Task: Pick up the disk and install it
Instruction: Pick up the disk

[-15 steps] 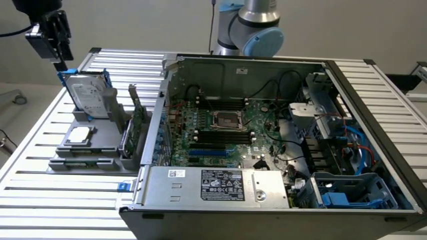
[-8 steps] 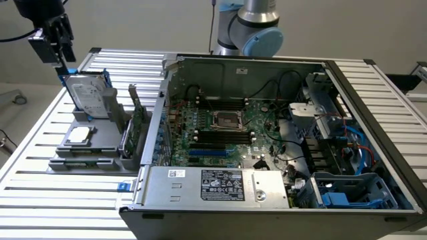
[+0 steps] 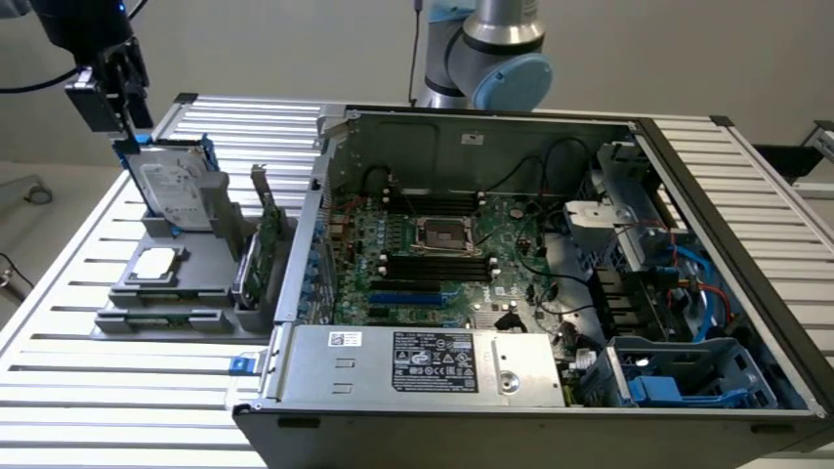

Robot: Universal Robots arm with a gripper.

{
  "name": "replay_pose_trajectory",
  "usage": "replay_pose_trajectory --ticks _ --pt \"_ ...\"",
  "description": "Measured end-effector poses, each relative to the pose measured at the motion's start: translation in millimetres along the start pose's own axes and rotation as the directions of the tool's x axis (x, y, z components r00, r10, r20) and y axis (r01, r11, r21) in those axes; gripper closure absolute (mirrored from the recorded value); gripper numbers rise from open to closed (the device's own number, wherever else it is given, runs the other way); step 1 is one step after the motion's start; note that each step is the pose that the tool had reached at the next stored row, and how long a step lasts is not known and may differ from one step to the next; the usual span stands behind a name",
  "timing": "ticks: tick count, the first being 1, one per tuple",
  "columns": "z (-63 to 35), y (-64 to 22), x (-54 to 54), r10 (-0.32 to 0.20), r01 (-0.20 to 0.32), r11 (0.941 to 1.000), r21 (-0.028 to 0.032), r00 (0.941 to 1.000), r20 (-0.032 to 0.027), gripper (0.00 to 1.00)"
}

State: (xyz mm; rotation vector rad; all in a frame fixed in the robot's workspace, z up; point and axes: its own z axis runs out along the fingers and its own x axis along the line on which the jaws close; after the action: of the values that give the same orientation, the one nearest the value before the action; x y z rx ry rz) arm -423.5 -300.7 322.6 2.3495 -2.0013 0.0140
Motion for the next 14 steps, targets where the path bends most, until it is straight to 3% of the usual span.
replay_pose_trajectory --ticks 14 --pt "24.9 2.9 -1.9 -0.001 0.001 1.0 0.0017 1.0 -0.0004 0.35"
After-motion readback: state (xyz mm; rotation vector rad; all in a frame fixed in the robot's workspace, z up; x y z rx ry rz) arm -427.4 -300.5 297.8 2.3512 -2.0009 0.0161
